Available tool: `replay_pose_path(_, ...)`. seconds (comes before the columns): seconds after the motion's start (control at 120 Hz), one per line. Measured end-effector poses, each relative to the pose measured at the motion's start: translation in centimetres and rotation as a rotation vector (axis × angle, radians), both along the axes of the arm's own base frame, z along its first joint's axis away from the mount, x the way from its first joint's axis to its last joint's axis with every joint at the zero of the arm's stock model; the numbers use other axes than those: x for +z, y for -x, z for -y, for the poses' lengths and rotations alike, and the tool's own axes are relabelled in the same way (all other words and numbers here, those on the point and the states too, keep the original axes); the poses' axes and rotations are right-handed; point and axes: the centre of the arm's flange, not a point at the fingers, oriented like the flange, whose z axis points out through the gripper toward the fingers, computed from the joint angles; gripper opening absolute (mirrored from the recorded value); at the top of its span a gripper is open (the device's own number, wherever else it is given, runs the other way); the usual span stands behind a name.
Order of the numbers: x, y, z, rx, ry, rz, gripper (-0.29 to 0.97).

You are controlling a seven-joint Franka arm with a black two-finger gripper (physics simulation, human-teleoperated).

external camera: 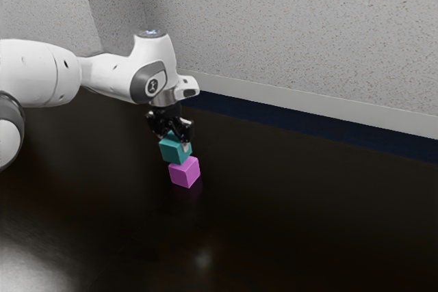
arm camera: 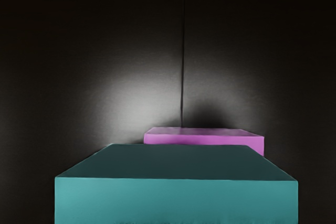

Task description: Pick up the blue block with one arm, and put the blue block on the pink block with one arm

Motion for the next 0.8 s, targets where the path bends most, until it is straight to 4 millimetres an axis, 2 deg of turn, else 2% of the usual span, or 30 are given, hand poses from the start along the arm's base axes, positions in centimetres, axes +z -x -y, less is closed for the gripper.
replay_pose_path(0.183,-0.2,-0.7,0.0,-0.002,0.01,-0.001,0.31)
replay_pose_path(0.4,-0.1,-0.7,0.6,-0.017,0.043,-0.006,0.54)
replay_pose_path(0.45,0.6,-0.5,0.5,-0.02,0.046,0.001,0.57)
replay_pose_path(0.508,3.9,0.3,0.5,-0.024,0.051,0.027,0.6)
replay_pose_path(0.55,7.8,1.5,0.4,-0.019,0.065,0.053,0.61)
replay_pose_path(0.608,13.4,4.4,-0.4,-0.001,0.087,0.08,0.63)
replay_pose_path(0.675,18.9,7.9,-1.8,0.022,0.107,0.091,0.64)
replay_pose_path(0.742,22.2,10.6,-3.1,0.043,0.124,0.076,0.65)
replay_pose_path(0.8,23.7,12.4,-4.3,0.061,0.134,0.048,0.66)
